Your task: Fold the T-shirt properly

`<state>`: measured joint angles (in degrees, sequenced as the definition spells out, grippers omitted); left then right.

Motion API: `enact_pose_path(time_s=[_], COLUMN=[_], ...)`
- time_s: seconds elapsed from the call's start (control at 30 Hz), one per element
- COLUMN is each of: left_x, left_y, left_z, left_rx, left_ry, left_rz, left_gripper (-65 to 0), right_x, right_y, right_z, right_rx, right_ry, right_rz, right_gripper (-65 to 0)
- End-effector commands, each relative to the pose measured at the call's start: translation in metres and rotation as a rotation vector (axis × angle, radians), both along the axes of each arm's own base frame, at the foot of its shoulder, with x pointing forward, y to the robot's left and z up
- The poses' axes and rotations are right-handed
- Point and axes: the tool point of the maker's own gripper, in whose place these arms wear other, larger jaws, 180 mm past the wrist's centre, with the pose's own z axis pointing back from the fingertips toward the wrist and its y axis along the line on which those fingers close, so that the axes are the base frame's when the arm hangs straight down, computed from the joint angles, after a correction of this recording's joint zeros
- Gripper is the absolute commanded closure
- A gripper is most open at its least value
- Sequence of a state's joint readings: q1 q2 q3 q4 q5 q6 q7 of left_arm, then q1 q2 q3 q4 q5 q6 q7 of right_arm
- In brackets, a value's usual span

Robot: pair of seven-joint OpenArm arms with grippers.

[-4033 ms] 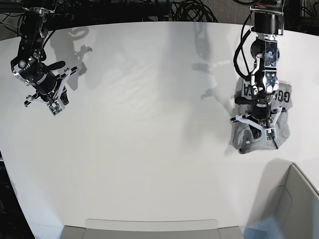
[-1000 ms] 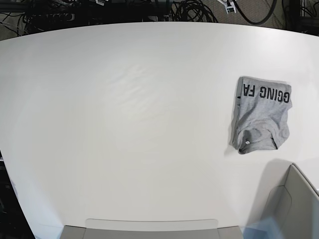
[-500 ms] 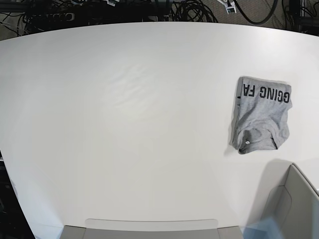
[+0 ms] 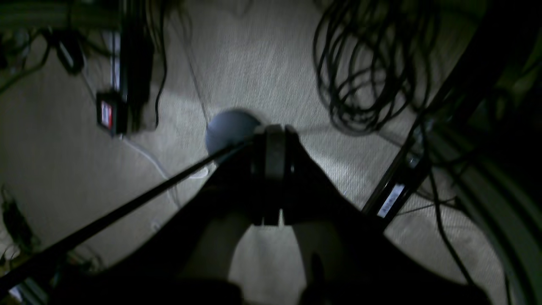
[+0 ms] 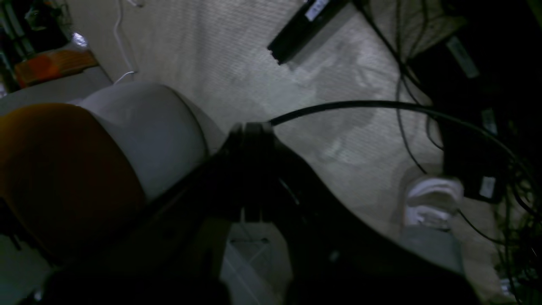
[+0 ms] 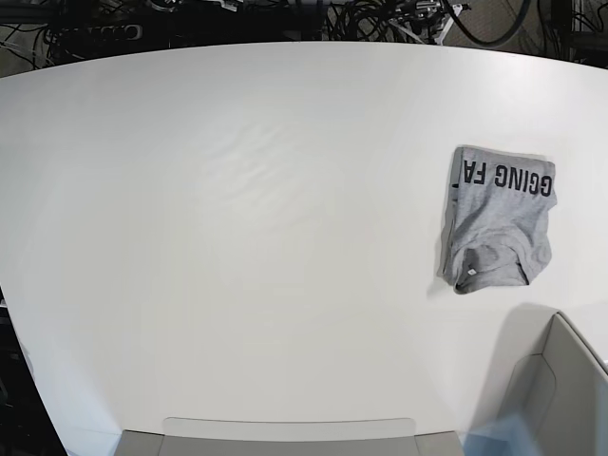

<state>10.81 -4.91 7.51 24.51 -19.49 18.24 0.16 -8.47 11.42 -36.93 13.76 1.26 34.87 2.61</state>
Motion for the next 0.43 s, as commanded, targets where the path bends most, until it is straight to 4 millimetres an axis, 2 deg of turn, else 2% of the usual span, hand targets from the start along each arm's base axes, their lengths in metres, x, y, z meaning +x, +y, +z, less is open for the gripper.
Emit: enact_pose_path(time_s=[0.0,0.1,0.17,0.27,0.33,0.4], left_x=[-0.004,-0.013,-0.008,-0.014,-0.031,-0.059], left_y=[-0.012,-0.028,-0.038,-0.037,-0.035,-0.032], left_z=[-0.001,-0.005,-0.008,-0.013,-0.015,-0.015], left_rx=[-0.011,-0.042,-0.059,-0.054,-0.045,-0.037], left_ry=[0.002,0.041,0.055,0.107,0.168,0.255], left_rz=[-0.005,0.009,0.016,0.013,0.01,0.009], left_gripper=[0.0,0.0,0.0,0.0,0.0,0.0], right_x=[0.002,0.007,0.007,0.016,0.02,0.02], right_y=[-0.003,-0.003,-0.001,0.0,0.0,0.0], right_z=[0.001,0.0,0.0,0.0,-0.001,-0.001], right_rx=[0.004,0.005,0.008,0.009,0.009,0.01], right_ry=[0.004,-0.005,-0.005,-0.019,-0.025,-0.026], right_rz=[0.001,0.003,0.003,0.002,0.002,0.002], right_gripper=[0.0,0.0,0.0,0.0,0.0,0.0])
